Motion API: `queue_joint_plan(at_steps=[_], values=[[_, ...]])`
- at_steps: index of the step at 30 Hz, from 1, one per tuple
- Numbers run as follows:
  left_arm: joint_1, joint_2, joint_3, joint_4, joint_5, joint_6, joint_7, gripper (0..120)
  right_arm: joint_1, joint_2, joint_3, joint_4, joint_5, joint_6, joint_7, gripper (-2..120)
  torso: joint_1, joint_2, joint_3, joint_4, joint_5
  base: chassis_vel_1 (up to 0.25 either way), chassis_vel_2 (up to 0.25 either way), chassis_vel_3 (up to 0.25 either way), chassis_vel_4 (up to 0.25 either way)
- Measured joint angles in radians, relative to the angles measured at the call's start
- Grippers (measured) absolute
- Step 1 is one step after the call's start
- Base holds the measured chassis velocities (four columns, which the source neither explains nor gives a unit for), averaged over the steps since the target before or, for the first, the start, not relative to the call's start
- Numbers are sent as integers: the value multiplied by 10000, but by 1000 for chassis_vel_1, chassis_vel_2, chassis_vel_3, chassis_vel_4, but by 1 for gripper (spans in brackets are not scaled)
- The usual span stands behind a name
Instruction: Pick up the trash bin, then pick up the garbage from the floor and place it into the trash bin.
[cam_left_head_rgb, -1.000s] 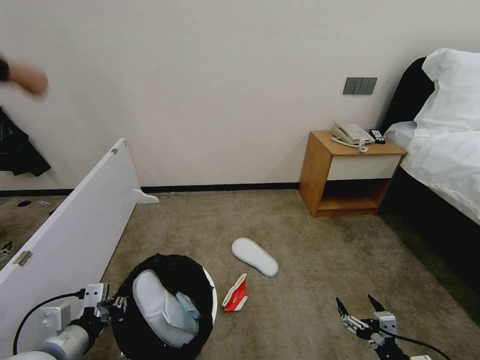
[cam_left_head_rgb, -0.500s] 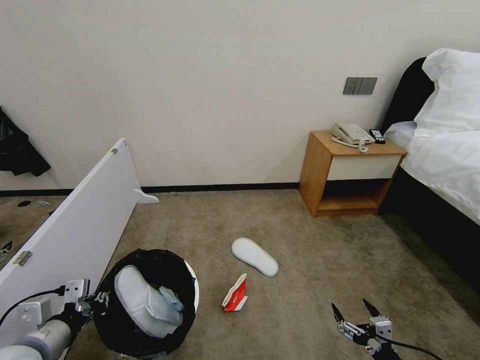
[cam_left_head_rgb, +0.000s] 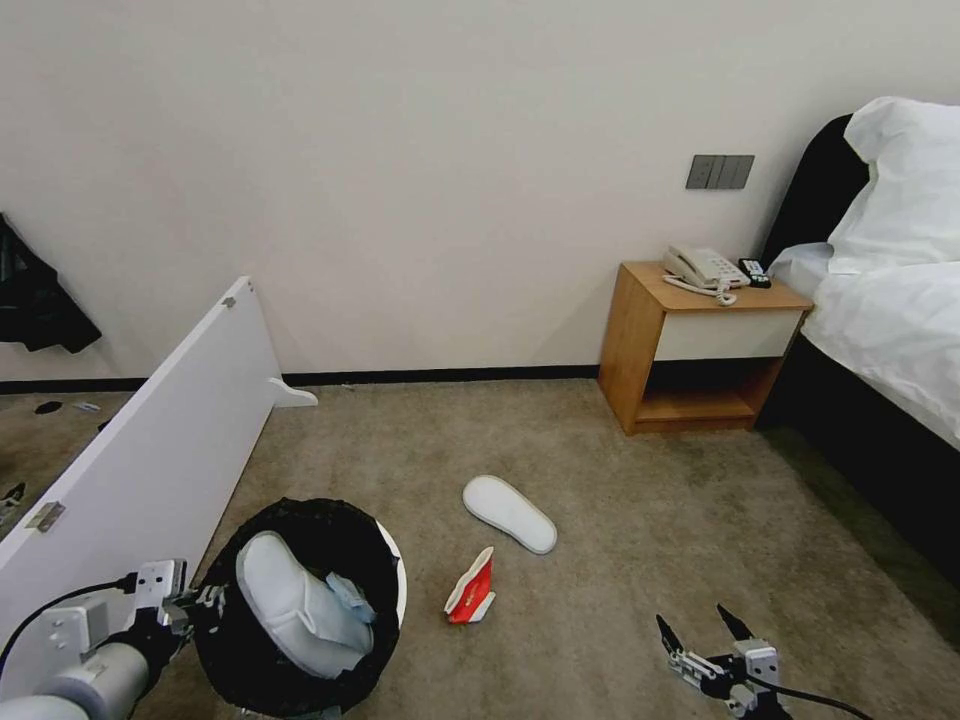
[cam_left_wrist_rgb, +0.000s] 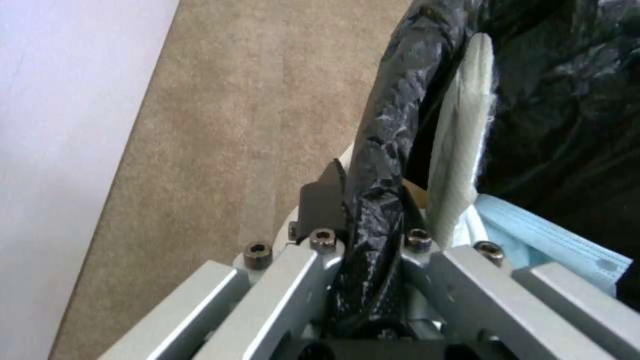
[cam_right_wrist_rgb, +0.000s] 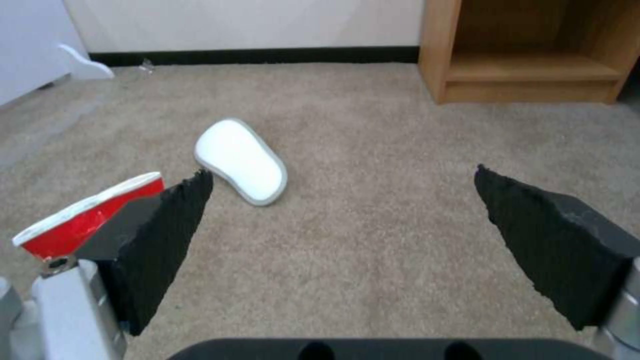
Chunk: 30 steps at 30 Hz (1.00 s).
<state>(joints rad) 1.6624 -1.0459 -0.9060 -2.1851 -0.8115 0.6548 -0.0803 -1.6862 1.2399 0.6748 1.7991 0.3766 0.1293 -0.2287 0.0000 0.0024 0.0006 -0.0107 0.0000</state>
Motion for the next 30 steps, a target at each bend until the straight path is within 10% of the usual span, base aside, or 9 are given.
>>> queue_joint_plan(at_steps=[30], values=[[-88, 10, 123, 5, 6, 14, -18, 2, 130, -129, -27, -79, 100, 17, -195, 100, 1, 0, 0, -1, 0, -5, 4, 5, -6]])
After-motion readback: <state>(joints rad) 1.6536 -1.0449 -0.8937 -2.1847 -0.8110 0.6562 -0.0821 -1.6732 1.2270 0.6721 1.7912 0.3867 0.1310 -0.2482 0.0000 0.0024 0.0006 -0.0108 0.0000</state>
